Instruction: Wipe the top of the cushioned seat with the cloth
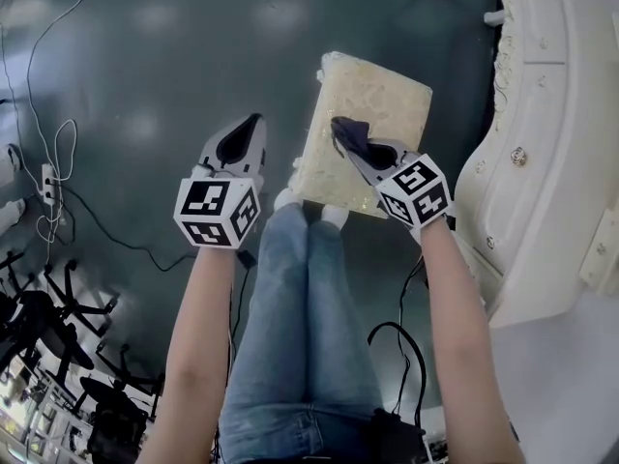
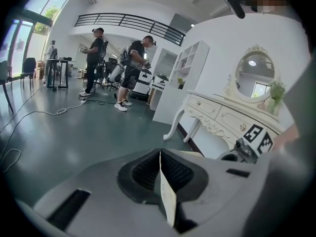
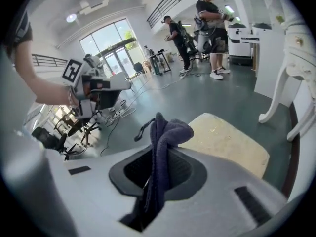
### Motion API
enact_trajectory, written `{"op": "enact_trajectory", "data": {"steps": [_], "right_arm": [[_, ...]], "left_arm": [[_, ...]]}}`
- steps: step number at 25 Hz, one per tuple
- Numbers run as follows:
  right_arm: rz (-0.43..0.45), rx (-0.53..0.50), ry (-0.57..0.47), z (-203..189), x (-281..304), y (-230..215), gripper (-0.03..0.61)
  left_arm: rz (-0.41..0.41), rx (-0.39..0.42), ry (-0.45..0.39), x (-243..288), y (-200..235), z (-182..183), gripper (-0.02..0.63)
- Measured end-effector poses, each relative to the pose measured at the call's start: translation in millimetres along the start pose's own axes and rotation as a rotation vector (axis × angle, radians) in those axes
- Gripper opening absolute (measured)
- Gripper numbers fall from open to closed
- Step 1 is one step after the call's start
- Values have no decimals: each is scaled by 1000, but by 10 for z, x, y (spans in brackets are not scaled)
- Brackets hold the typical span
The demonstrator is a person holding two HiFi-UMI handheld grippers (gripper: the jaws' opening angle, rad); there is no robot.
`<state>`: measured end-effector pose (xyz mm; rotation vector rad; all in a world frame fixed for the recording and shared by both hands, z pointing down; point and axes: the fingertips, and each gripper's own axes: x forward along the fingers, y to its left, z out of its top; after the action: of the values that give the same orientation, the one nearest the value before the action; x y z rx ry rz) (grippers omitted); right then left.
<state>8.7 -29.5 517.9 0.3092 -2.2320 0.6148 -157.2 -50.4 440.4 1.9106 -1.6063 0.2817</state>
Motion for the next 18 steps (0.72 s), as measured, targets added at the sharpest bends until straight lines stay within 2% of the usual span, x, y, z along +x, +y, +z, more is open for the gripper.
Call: {"op": "enact_trajectory", "data": {"steps": [8,12,18], "right_arm": [[-182,152,-95,507,13,-869,38],[-266,178,-69,685,123,-1253,38],[-317,209,2,811,355,-1626,38]], "left_arm": [[27,-9,-6,96,174,102,5],[35,-12,-3,124,259,80,5],[51,-24,14,179,357,-51,5]]}}
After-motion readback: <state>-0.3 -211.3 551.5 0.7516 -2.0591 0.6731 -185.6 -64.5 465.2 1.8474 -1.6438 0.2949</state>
